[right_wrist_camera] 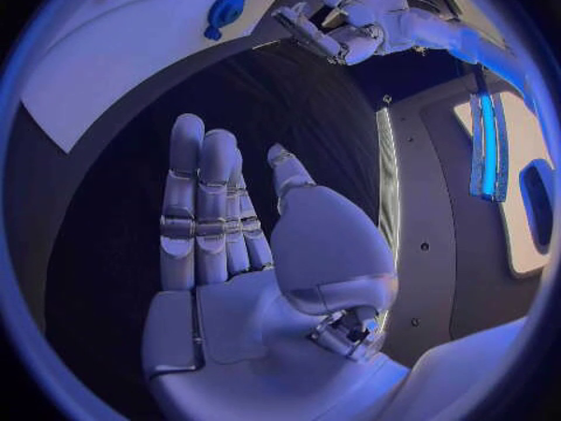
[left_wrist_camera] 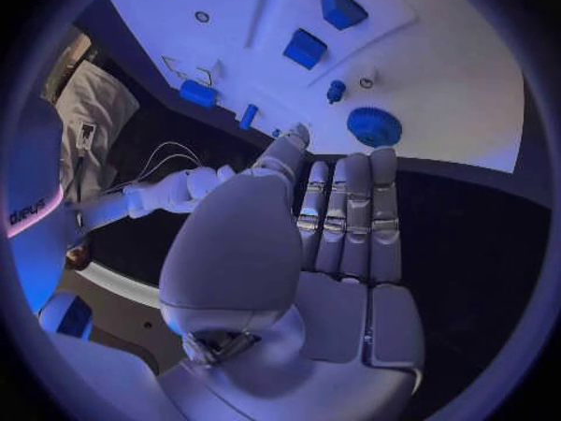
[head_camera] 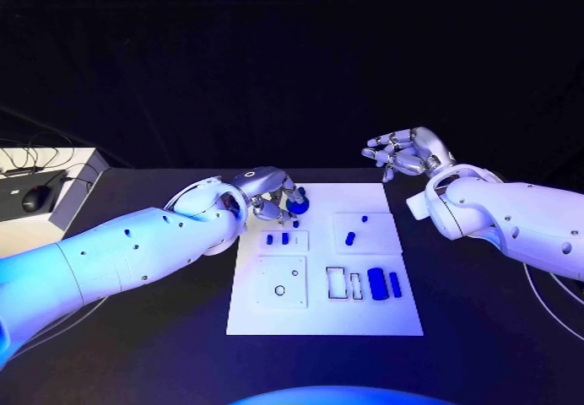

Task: Assemble the parts on the task board

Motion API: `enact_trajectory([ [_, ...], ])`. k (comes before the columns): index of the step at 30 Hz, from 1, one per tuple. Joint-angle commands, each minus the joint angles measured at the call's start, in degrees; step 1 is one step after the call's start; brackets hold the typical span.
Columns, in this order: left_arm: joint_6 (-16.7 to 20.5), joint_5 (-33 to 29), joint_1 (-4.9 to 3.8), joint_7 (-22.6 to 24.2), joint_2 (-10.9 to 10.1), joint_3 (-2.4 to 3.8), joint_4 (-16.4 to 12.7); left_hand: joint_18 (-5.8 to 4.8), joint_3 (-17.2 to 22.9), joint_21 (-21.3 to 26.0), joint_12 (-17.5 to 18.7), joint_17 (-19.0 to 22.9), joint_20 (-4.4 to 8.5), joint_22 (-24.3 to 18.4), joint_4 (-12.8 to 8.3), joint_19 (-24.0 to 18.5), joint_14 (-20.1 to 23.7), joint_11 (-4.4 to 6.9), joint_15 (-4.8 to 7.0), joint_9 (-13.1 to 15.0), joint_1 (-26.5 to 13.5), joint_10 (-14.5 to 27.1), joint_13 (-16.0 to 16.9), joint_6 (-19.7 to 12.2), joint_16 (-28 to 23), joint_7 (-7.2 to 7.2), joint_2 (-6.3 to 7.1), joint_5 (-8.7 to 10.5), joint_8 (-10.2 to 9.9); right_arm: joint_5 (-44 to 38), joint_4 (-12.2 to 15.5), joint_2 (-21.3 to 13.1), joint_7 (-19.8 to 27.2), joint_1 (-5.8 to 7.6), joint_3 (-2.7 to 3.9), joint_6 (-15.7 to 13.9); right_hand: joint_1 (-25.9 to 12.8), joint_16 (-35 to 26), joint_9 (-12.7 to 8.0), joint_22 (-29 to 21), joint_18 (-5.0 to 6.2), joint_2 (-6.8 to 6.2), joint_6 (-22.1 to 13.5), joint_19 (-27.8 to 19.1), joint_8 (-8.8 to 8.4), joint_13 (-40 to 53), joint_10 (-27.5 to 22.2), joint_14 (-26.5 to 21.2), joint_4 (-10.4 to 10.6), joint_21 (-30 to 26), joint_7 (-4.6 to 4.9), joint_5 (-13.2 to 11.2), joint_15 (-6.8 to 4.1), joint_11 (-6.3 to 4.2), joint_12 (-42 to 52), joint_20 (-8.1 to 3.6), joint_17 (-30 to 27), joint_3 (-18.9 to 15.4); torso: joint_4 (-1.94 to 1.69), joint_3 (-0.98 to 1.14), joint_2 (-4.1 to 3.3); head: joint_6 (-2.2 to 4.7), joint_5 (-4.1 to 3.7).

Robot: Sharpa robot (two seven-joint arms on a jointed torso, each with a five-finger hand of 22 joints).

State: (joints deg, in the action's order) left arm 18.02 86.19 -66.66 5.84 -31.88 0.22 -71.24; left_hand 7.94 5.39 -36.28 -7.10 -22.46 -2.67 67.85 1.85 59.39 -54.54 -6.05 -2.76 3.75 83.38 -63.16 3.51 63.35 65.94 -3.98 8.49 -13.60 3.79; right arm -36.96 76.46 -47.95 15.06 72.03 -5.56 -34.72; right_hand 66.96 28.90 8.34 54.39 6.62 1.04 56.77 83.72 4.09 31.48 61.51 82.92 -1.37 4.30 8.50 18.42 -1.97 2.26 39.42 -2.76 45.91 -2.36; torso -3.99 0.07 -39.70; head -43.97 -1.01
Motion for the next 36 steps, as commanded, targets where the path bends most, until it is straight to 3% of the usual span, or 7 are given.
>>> enact_trajectory([
  [1, -1.91, 5.65, 0.00, -1.00, 0.79, -0.09, 0.38, 0.77, 0.04, 0.00, -0.41, 1.89, 0.02, 1.14, 0.26, -0.09, 0.43, 0.09, 0.05, 0.02, -0.20, -0.02, 0.01, 0.75, 2.06, 0.03, 0.56, 0.20, -0.19, 0.69, 0.13, 0.12, 1.51, 0.03, 0.04, -0.48, 0.56, -0.25, 0.04, -0.10, -0.22, -0.21, -0.33, 0.43, 0.09, -0.29, -0.40, 0.18, -0.27, 0.32, 0.17, 0.29, -0.08, 0.14, 0.14, -0.01, 0.16, 0.10, 0.03, 0.03, 0.04, -0.10, 0.03],
  [8, -4.06, 6.52, 0.01, -1.51, 2.42, -0.37, 2.14, 0.58, 0.10, 0.78, -0.25, 3.62, 0.06, 2.02, 0.41, -0.05, 1.02, -0.15, -0.19, -0.02, -0.40, 0.07, 0.02, -0.82, 3.59, 0.24, 0.60, 0.20, -0.23, 0.74, 0.20, 0.25, 1.58, 0.03, 0.04, -0.49, 0.56, -0.60, 0.05, -0.31, -0.20, -0.19, -0.35, 0.38, 0.08, -1.02, -0.40, 0.37, -0.24, 0.55, 0.18, 0.29, -0.09, 0.14, 0.24, -0.02, 0.42, 0.12, 0.06, 0.04, 0.08, -0.21, -0.09],
  [15, -5.85, 6.56, 0.01, -1.91, 3.48, -0.51, 2.81, 0.50, 1.54, 0.21, 0.38, 3.72, 0.53, 3.46, 0.29, 0.61, 0.33, 0.49, 0.34, -0.03, -0.42, -2.49, 0.02, 0.11, 5.76, -0.64, 0.32, 0.12, -0.24, 0.76, 0.29, 0.26, 1.60, 0.04, 0.04, -0.61, 0.53, -0.68, 0.05, -0.35, -0.20, -0.21, -0.37, 0.36, 0.08, -1.11, -0.39, 0.37, -0.23, 0.58, 0.17, 0.28, -0.09, 0.15, 0.28, -0.01, 0.45, 0.10, -0.04, 0.06, 0.08, -0.35, -0.26],
  [24, -8.47, 6.77, 0.01, -3.22, 4.43, -0.55, 4.05, 0.60, 1.89, 0.00, 1.52, 3.79, 0.52, 4.72, 0.40, 0.86, 0.28, 0.31, 0.18, -0.03, -0.78, -3.10, 0.06, 0.22, 7.04, -1.35, 0.50, 0.14, -0.25, 0.76, 0.51, 0.20, 1.63, 0.06, 0.05, -0.71, 0.56, -0.89, 0.05, -0.48, -0.20, -0.22, -0.39, 0.34, 0.09, -1.42, -0.38, 0.47, -0.23, 0.63, 0.19, 0.34, -0.10, 0.15, 0.23, -0.01, 0.45, 0.11, -0.02, 0.06, 0.06, -0.51, -0.31],
  [28, -9.10, 6.94, 0.01, -3.47, 4.81, -0.59, 4.69, 0.69, 2.71, -0.01, 2.11, 3.93, 0.50, 5.06, 0.44, 0.88, 0.33, 0.32, 0.18, -0.01, -0.71, -3.36, 0.05, 0.88, 7.14, -0.89, 0.41, 0.08, -0.23, 0.76, 0.57, 0.24, 1.62, 0.07, 0.05, -0.66, 0.61, -0.99, 0.05, -0.57, -0.19, -0.19, -0.40, 0.38, 0.08, -1.58, -0.37, 0.58, -0.26, 0.68, 0.19, 0.38, -0.11, 0.14, 0.25, -0.03, 0.48, 0.14, -0.03, 0.02, 0.08, -0.62, -0.39],
  [36, -9.01, 7.11, 0.01, -4.02, 4.97, -0.64, 5.17, 0.69, 5.60, -1.50, 3.12, 3.53, 1.48, 6.64, 0.34, 2.61, -2.62, 1.73, 1.60, 0.00, -1.00, -5.90, 0.05, 0.98, 8.85, -0.38, 0.73, 0.05, -0.23, 0.76, 0.67, 0.15, 1.58, 0.10, 0.05, -0.66, 0.66, -1.03, 0.05, -0.64, -0.19, -0.21, -0.41, 0.42, 0.08, -1.74, -0.37, 0.68, -0.34, 0.75, 0.19, 0.79, -0.13, 0.13, 0.28, -0.05, 0.56, 0.20, -0.01, 0.03, 0.13, -0.77, -0.47],
])
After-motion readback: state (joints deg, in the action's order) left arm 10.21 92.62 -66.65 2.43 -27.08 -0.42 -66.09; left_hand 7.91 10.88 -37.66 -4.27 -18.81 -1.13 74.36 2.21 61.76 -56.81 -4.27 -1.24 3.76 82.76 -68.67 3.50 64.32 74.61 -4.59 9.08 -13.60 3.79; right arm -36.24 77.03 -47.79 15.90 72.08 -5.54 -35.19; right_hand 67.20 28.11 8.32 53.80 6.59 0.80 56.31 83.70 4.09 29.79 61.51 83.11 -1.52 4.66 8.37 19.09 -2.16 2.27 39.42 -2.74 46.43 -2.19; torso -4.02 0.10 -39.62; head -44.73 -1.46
